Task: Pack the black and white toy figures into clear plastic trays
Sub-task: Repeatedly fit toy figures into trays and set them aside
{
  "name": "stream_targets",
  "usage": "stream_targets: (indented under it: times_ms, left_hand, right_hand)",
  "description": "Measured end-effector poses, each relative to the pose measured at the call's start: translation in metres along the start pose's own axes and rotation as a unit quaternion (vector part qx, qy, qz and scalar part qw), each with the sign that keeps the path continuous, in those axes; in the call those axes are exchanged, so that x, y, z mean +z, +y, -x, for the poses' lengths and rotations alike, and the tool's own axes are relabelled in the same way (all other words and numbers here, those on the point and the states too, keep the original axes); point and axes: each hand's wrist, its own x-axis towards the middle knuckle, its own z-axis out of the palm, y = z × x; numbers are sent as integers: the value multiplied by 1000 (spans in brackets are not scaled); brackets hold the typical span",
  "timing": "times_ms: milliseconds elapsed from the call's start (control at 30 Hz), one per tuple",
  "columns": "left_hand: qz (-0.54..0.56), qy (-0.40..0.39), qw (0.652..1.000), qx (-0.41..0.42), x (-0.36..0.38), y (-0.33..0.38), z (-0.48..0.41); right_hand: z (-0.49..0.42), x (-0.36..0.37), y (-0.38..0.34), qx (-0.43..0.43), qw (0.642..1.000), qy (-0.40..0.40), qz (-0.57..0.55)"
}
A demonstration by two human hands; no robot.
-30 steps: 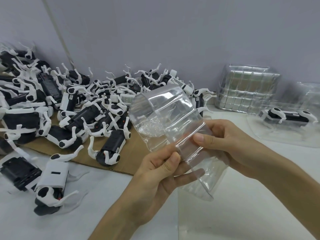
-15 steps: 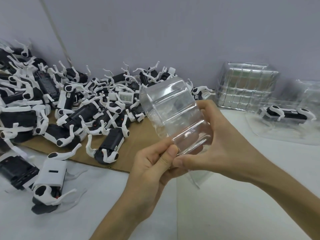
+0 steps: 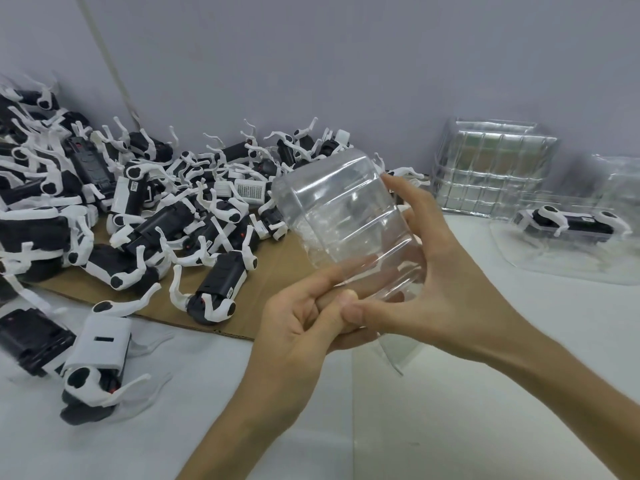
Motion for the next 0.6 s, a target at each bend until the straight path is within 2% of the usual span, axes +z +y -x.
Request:
stream_targets:
  times_ms: [167, 333, 500, 533, 600]
  left_hand:
    - [28, -23, 999, -18, 0, 6, 1]
    - [36, 2, 999, -26, 2, 4, 3]
    - [-18, 26, 999, 10, 9, 4, 4]
    - [-29, 48, 998, 14, 10, 4, 3]
    - [-38, 98, 994, 17, 11, 4, 2]
  right_hand:
    - [-1, -4, -1, -23, 998, -59, -20]
    - [-2, -9, 3, -26, 994, -97, -52]
    - [-3, -5, -1, -23, 993, -113, -26]
    - [-10, -2, 4, -16, 996, -84, -32]
    - [-30, 2, 13, 57, 993, -35, -94]
